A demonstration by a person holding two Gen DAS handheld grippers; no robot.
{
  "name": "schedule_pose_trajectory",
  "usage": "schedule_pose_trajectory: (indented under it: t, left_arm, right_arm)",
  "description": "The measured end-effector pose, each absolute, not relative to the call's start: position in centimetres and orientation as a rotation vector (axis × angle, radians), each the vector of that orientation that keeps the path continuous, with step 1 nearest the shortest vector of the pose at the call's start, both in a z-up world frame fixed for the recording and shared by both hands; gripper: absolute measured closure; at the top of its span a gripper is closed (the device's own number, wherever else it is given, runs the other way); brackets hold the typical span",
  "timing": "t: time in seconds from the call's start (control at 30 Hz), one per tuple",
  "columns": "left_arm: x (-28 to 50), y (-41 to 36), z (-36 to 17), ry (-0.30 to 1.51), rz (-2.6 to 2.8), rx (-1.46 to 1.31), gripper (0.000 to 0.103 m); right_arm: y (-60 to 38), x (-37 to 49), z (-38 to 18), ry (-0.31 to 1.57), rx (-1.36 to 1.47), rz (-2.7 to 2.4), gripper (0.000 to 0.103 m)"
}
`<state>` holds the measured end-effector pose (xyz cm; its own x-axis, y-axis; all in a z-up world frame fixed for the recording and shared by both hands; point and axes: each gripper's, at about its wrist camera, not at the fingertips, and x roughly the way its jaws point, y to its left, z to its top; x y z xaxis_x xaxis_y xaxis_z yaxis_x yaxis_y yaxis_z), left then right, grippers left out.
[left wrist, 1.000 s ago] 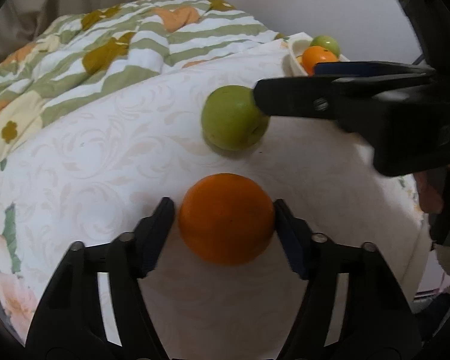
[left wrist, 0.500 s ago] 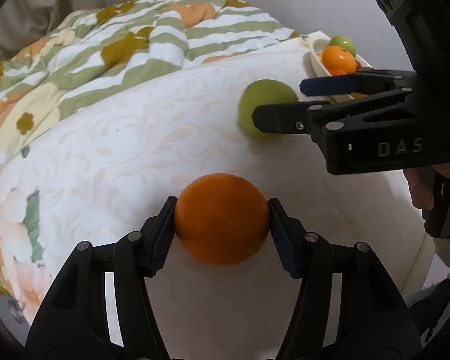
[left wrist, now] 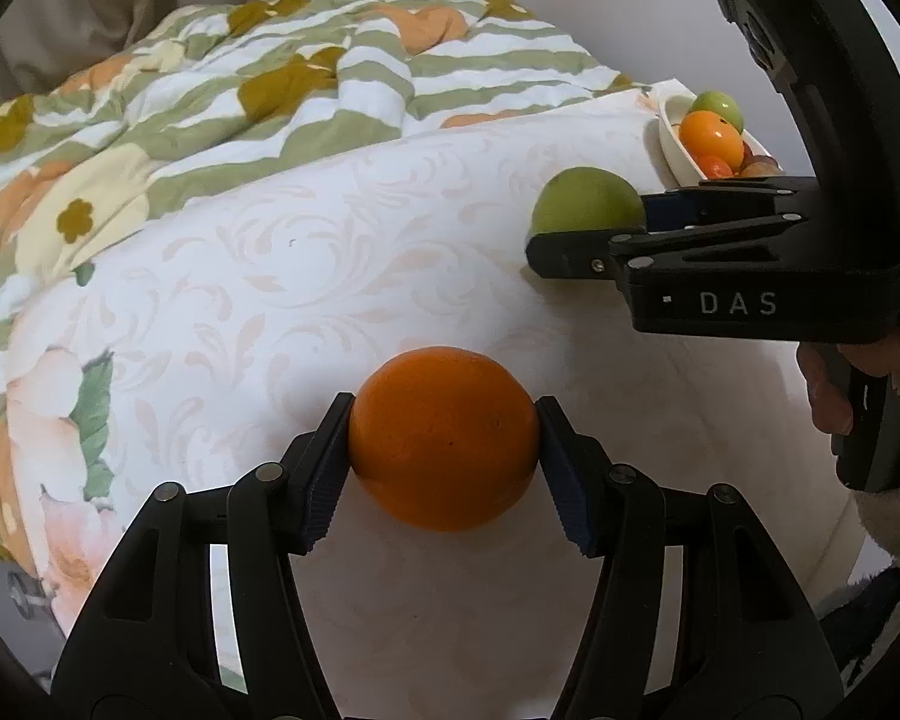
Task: Organize fruits
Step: 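Grasp the large orange with the left gripper while the right gripper grasps the small green apple, then carry the orange into the bowl with the left gripper and release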
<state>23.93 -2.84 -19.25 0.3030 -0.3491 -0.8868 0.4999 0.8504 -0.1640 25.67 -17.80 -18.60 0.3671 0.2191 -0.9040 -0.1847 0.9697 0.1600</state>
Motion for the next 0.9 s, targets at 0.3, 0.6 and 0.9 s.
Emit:
schedule_pose_trajectory:
  t: [0.3, 0.6, 0.9]
  left_arm:
    - [24.7, -1.0, -17.6, 1.102, -0.524, 0.118, 0.037]
    - [25.5, 0.2, -14.0, 1.047, -0.502, 0.107, 0.037]
    - [25.6, -2.0, -9.6, 0.984, -0.478, 0.100, 0.037]
  right_arm:
    - [-17.6, 24.7, -16.7, 1.128, 0.045, 0.251, 0.054]
    - [-18.0, 23.3, -12.9, 1.072, 0.083, 0.204, 0.054]
    - [-21.7, 21.3, -9.3, 1.019, 0.140, 0.176, 0.054]
